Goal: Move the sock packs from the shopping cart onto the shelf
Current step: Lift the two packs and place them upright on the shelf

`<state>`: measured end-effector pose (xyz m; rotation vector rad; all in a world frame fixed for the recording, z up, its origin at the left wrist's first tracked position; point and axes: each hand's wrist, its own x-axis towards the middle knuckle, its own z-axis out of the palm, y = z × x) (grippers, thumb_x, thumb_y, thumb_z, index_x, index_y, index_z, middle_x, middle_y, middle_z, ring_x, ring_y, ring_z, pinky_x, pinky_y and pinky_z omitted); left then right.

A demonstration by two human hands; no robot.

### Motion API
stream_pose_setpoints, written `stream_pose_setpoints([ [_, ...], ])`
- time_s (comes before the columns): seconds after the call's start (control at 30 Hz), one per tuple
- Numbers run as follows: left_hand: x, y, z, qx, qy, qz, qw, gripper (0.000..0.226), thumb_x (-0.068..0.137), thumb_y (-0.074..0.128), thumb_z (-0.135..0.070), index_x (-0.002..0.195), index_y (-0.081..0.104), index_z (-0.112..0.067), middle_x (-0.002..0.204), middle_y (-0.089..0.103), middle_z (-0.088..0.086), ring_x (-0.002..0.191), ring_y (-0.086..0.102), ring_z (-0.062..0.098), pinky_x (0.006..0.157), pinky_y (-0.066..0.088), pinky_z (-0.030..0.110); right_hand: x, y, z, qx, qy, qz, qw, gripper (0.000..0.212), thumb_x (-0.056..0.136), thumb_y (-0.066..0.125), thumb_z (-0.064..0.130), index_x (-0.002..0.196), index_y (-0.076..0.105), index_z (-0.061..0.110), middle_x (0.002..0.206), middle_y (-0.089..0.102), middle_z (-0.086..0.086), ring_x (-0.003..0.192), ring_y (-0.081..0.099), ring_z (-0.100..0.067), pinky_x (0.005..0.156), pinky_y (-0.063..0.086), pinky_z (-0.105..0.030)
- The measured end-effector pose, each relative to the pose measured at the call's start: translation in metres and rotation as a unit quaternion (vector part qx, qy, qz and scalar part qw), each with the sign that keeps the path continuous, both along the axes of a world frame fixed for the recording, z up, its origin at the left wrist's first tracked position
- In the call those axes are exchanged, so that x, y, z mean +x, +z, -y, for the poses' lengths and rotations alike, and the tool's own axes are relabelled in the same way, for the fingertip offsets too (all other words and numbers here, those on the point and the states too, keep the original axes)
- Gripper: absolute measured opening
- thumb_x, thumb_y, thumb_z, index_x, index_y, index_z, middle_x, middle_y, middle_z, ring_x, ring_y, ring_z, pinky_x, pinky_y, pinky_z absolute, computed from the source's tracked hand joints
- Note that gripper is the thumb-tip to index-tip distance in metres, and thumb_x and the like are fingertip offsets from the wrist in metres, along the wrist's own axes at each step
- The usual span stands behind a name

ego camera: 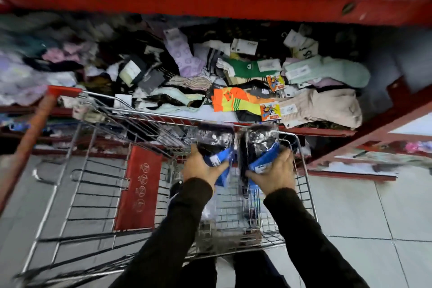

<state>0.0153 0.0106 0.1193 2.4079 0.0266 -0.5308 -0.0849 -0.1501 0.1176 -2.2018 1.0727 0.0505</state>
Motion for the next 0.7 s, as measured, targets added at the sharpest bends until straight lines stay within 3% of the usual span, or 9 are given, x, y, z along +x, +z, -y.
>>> stream_pose_setpoints([
  [0.07, 0.007, 0.033, -0.006, -0.007, -0.001, 0.043, 0.999, 0.105, 0.064, 0.083, -0.058, 0.145, 0.035, -0.012, 0.128, 0.065, 0.014, 0.112, 0.065, 0.034, 0.089, 0.057, 0.041, 0.008, 0.027, -0.004, -0.013, -0.006, 0.059, 0.998, 0.132, 0.060, 0.090, 0.042, 0.147, 0.007, -0.014, 0.155, 0.019, -0.030, 0.146, 0.019, -0.037, 0.120, 0.015, -0.031],
  [0.17, 0.017, 0.083, -0.012, -0.026, 0.002, 0.116, 0.993, 0.101, 0.065, 0.083, -0.058, 0.143, 0.035, -0.016, 0.125, 0.067, 0.012, 0.112, 0.065, 0.033, 0.089, 0.055, 0.039, 0.025, 0.071, -0.008, -0.054, -0.016, 0.179, 0.982, 0.109, 0.054, 0.092, 0.037, 0.132, 0.029, -0.005, 0.131, 0.041, -0.019, 0.125, 0.043, -0.034, 0.109, 0.037, -0.033],
  [0.23, 0.023, 0.109, -0.013, -0.039, 0.001, 0.159, 0.987, 0.102, 0.066, 0.083, -0.057, 0.145, 0.033, -0.015, 0.128, 0.064, 0.012, 0.116, 0.062, 0.032, 0.093, 0.051, 0.038, 0.037, 0.097, -0.010, -0.073, -0.004, 0.231, 0.970, 0.101, 0.053, 0.091, 0.038, 0.126, 0.032, 0.004, 0.123, 0.042, -0.012, 0.118, 0.046, -0.029, 0.105, 0.044, -0.033],
  [0.4, 0.046, 0.169, -0.016, -0.095, 0.003, 0.241, 0.966, 0.110, 0.069, 0.082, -0.056, 0.153, 0.023, -0.017, 0.146, 0.050, 0.012, 0.131, 0.051, 0.030, 0.100, 0.047, 0.039, 0.068, 0.159, -0.011, -0.121, 0.022, 0.348, 0.929, 0.103, 0.054, 0.092, 0.034, 0.132, 0.033, 0.001, 0.127, 0.040, -0.010, 0.124, 0.042, -0.023, 0.107, 0.036, -0.024],
  [0.6, 0.095, 0.234, -0.009, -0.160, 0.031, 0.344, 0.925, 0.103, 0.067, 0.086, -0.049, 0.146, 0.030, -0.014, 0.138, 0.054, 0.014, 0.127, 0.052, 0.031, 0.098, 0.050, 0.042, 0.115, 0.224, -0.007, -0.158, 0.025, 0.445, 0.881, 0.103, 0.057, 0.092, 0.033, 0.135, 0.030, 0.005, 0.133, 0.038, -0.010, 0.127, 0.039, -0.020, 0.106, 0.026, -0.013],
  [0.7, 0.125, 0.266, 0.003, -0.197, 0.026, 0.373, 0.906, 0.106, 0.072, 0.085, -0.044, 0.150, 0.023, -0.007, 0.146, 0.046, 0.015, 0.135, 0.045, 0.030, 0.107, 0.042, 0.039, 0.148, 0.252, -0.001, -0.165, 0.022, 0.480, 0.861, 0.102, 0.060, 0.091, 0.032, 0.135, 0.027, 0.006, 0.134, 0.035, -0.010, 0.128, 0.038, -0.022, 0.106, 0.031, -0.020],
])
